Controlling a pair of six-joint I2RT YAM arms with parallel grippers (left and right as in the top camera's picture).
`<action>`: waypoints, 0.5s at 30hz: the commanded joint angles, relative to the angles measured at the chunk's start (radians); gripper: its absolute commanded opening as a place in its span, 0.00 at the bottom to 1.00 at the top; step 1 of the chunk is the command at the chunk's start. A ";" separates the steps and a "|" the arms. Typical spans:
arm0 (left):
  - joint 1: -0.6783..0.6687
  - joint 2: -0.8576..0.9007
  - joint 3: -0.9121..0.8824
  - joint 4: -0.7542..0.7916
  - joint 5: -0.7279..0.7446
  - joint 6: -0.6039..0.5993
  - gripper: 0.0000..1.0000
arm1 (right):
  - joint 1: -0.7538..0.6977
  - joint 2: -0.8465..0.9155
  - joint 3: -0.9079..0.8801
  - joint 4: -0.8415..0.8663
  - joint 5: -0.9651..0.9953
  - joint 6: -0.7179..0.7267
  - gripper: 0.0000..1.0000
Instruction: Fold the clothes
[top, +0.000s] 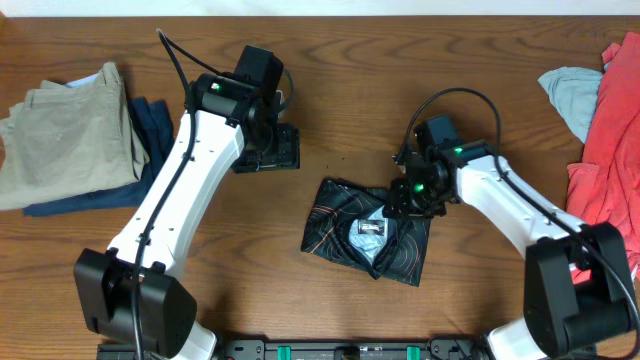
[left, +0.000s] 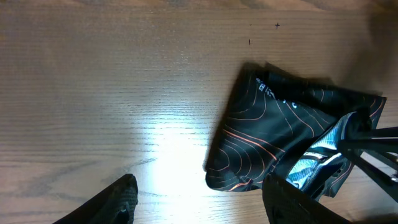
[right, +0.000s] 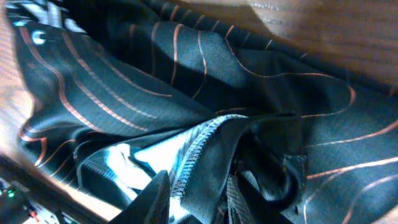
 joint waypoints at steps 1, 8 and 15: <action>0.000 0.006 -0.008 -0.006 -0.012 0.016 0.66 | 0.018 0.016 0.000 0.003 0.006 0.028 0.19; 0.000 0.006 -0.008 -0.006 -0.011 0.016 0.66 | -0.064 -0.023 0.022 -0.086 0.002 -0.003 0.01; 0.000 0.006 -0.008 -0.005 -0.012 0.016 0.66 | -0.202 -0.057 0.021 -0.249 0.240 -0.040 0.01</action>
